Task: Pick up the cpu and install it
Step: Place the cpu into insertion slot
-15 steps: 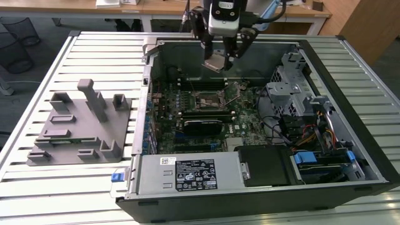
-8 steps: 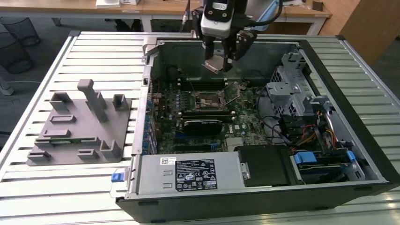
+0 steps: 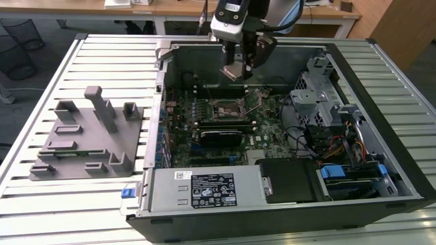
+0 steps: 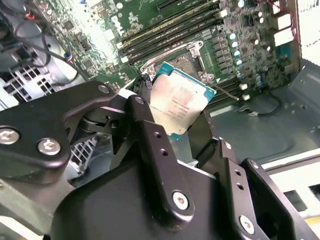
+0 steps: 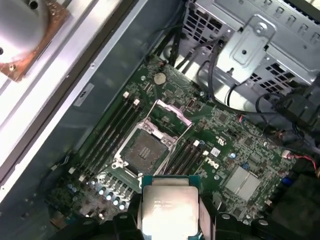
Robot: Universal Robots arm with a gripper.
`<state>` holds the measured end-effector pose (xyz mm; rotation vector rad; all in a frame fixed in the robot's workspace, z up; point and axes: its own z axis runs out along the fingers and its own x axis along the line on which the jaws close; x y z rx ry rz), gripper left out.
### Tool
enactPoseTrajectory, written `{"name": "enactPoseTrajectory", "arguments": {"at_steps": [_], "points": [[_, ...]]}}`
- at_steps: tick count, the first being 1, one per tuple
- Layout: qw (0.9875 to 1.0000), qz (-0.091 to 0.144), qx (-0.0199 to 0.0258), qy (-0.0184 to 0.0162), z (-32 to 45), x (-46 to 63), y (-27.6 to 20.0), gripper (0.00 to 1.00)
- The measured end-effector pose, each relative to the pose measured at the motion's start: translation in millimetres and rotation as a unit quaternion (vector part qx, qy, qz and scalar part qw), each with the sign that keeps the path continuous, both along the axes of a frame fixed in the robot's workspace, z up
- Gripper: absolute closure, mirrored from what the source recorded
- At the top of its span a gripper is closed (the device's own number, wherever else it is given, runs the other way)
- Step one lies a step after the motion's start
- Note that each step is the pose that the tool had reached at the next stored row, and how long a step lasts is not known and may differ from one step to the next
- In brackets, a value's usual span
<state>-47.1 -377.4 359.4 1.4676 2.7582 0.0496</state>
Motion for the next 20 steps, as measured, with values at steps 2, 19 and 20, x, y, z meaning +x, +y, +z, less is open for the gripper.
{"name": "enactPoseTrajectory", "arguments": {"at_steps": [2,19,20], "points": [[0.9999,-0.016,0.0000,0.0000,-0.8,0.0,0.0,0.46],[0.9857,-0.169,0.0000,0.0000,-11.6,0.0,0.1,0.46],[0.9841,-0.178,0.0000,0.0000,-12.5,0.0,0.1,0.46]]}}
